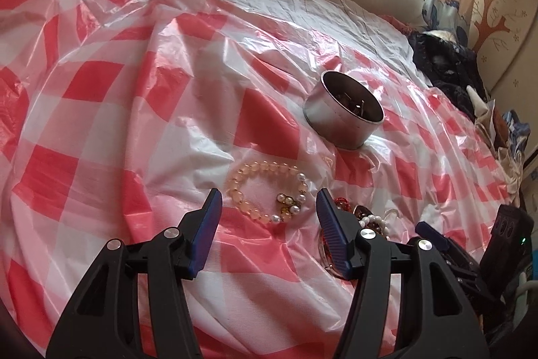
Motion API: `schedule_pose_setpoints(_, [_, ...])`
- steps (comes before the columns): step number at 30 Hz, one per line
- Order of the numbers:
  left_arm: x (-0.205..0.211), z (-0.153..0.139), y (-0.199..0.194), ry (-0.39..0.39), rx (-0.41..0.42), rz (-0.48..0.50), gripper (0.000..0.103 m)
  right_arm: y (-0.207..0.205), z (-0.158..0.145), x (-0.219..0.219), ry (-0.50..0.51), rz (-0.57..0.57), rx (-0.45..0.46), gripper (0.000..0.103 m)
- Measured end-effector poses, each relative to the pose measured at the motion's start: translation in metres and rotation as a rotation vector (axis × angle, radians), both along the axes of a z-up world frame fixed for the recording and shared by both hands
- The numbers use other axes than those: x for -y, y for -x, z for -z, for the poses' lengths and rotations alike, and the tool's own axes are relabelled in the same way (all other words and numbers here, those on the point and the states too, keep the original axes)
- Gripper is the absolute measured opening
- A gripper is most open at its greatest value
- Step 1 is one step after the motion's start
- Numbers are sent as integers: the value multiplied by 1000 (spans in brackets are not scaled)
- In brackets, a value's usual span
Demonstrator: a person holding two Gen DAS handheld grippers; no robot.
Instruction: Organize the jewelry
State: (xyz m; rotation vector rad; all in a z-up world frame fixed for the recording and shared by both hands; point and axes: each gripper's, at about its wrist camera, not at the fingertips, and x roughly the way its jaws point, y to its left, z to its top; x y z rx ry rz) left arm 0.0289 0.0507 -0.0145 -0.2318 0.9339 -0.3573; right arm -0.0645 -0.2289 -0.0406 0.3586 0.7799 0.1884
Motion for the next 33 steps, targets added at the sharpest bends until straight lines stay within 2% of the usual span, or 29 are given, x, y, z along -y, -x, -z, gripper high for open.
schedule_pose_setpoints(3, [-9,1,-4,44,-29,-10,55,2,-2,0,-4,1,4,81])
schedule_pose_setpoints(9, [-2,0,-6,-3,-16,6,55,12,-19,-4,29,38,74,81])
schedule_pose_setpoints(13, [-7,-5,-6,7,-6,-12,55,6,-30,-35,133,-93,55,81])
schedule_pose_setpoints(15, [-6,-9,-5,24,4,10,55,2,-30,-50,173,-160,33,81])
schedule_pose_setpoints(17, [-2,-13,-2,8,22,29,55,-6,-29,-64,223,-228,-6,81])
schedule_pose_setpoints(19, [3,-14,0,-27,36,40,55,-15,-27,-68,240,-262,-32,76])
schedule_pose_setpoints(20, [4,-14,0,-33,37,42,56,-21,-25,-68,237,-274,-57,70])
schedule_pose_setpoints(21, [3,-14,0,-33,35,40,56,-30,-21,-67,230,-287,-97,63])
schedule_pose_setpoints(24, [0,-12,-2,-33,30,24,58,-44,-10,-62,212,-297,-158,54])
schedule_pose_setpoints(25, [-1,-12,-2,-33,27,20,58,-46,-7,-59,188,-299,-162,50])
schedule_pose_setpoints(28, [0,-11,-3,-40,27,23,58,-46,-9,-54,146,-309,-165,22])
schedule_pose_setpoints(29, [0,-10,-3,-43,28,25,58,-45,-12,-53,144,-308,-160,19])
schedule_pose_setpoints(31, [3,-10,-2,-50,28,32,58,-41,-19,-50,136,-311,-135,18])
schedule_pose_setpoints(33, [4,-9,-2,-59,28,35,58,-37,-26,-48,132,-308,-115,8])
